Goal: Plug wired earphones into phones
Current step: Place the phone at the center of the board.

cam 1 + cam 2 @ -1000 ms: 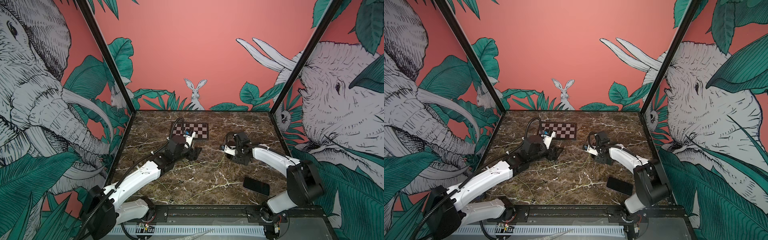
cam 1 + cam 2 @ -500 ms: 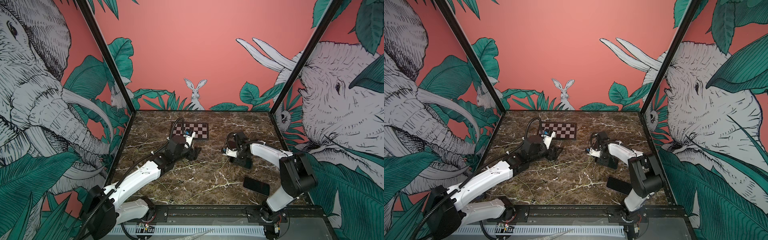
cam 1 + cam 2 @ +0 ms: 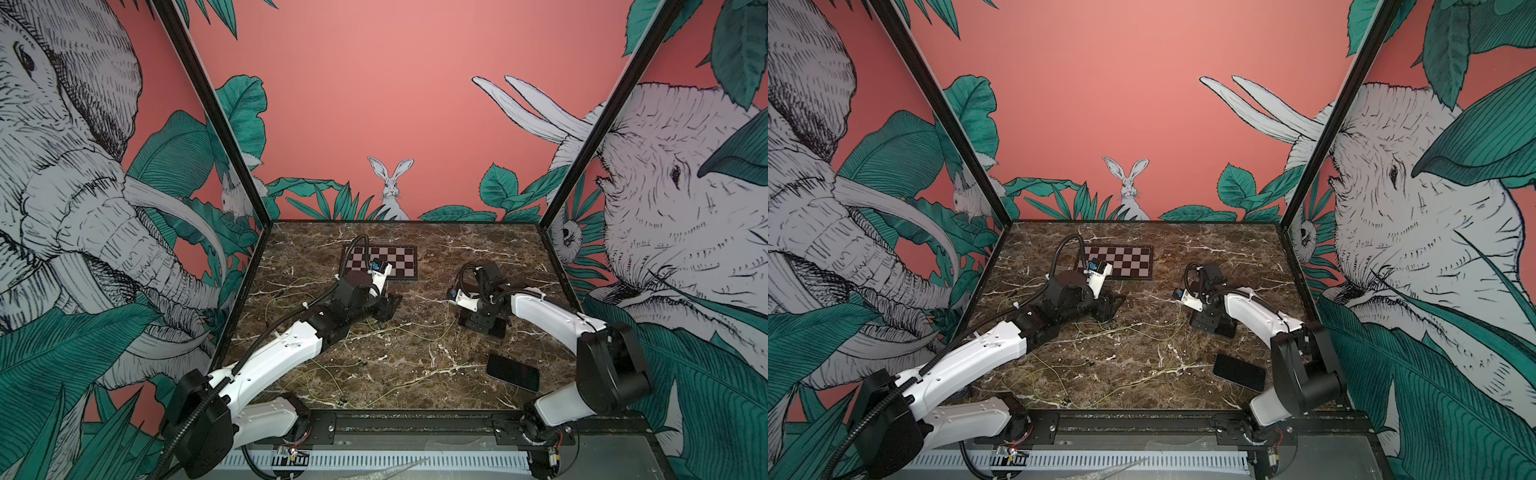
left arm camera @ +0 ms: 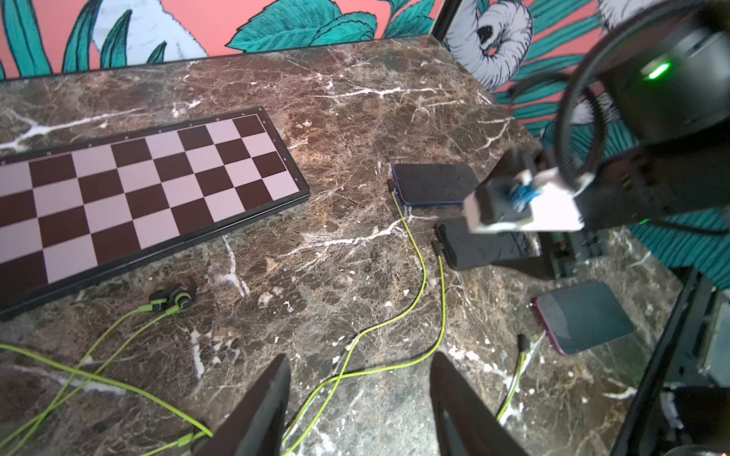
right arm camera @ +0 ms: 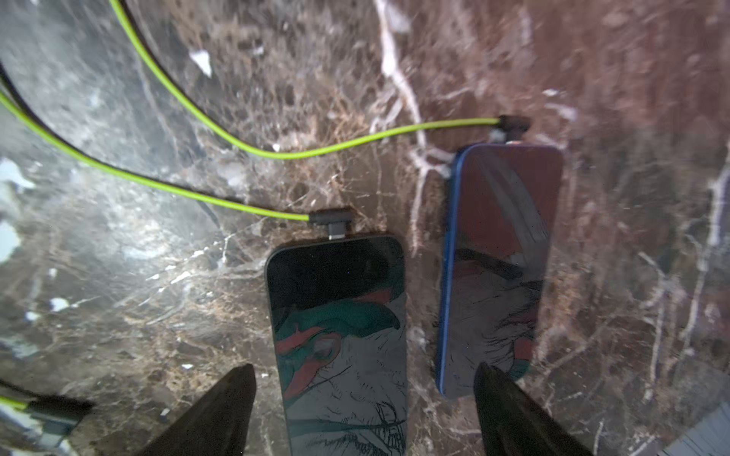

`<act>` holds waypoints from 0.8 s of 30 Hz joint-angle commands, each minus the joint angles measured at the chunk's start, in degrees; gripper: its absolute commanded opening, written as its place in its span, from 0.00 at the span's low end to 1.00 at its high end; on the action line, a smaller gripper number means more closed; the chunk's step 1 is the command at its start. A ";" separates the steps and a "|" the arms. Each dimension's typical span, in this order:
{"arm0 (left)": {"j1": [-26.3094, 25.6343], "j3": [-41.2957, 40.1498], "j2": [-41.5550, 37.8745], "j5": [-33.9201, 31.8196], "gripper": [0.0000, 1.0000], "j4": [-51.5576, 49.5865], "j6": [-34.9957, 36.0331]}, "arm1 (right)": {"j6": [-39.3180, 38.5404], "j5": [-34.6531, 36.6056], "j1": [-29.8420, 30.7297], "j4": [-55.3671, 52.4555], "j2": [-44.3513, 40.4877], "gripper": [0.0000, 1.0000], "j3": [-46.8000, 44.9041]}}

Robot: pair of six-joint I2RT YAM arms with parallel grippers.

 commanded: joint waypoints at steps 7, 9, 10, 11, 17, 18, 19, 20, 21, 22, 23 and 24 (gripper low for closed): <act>-7.13 5.75 6.64 6.62 0.50 -7.96 7.69 | 36.90 4.36 -0.37 31.22 -31.35 0.99 -17.71; -10.40 7.69 8.97 6.91 0.50 -11.53 11.27 | 45.75 4.98 -0.46 27.52 -36.04 0.99 -17.01; -12.05 8.87 10.24 5.94 0.50 -13.39 12.66 | 48.99 3.82 -0.54 23.94 -37.56 0.99 -15.86; -13.64 9.65 11.17 4.85 0.51 -14.71 13.87 | 52.21 3.58 -0.54 20.17 -38.20 0.99 -14.42; -22.70 10.72 12.59 -2.15 0.62 -18.92 15.59 | 72.56 5.43 -0.55 2.35 -40.21 0.99 -11.20; -23.64 10.72 12.86 -3.05 0.62 -19.85 15.42 | 76.11 6.47 -0.54 1.50 -41.79 0.99 -12.85; -24.21 10.73 13.23 -4.02 0.62 -20.98 15.03 | 78.49 6.26 -0.54 1.45 -43.71 0.98 -14.84; -24.50 10.72 13.79 -4.71 0.62 -21.99 14.70 | 80.23 5.72 -0.54 1.89 -45.56 0.95 -16.60; -24.66 10.80 14.72 -5.02 0.62 -23.40 14.46 | 81.92 5.34 -0.54 2.42 -47.77 0.91 -18.69; -24.80 11.21 15.64 -5.27 0.61 -25.22 14.34 | 83.37 5.20 -0.54 2.46 -49.57 0.89 -20.25; -25.09 11.81 16.78 -5.48 0.60 -27.22 14.16 | 84.95 5.03 -0.54 2.15 -51.66 0.88 -21.71; -25.52 12.28 17.92 -5.86 0.60 -28.71 14.08 | 85.84 4.29 -0.54 2.03 -53.38 0.87 -23.08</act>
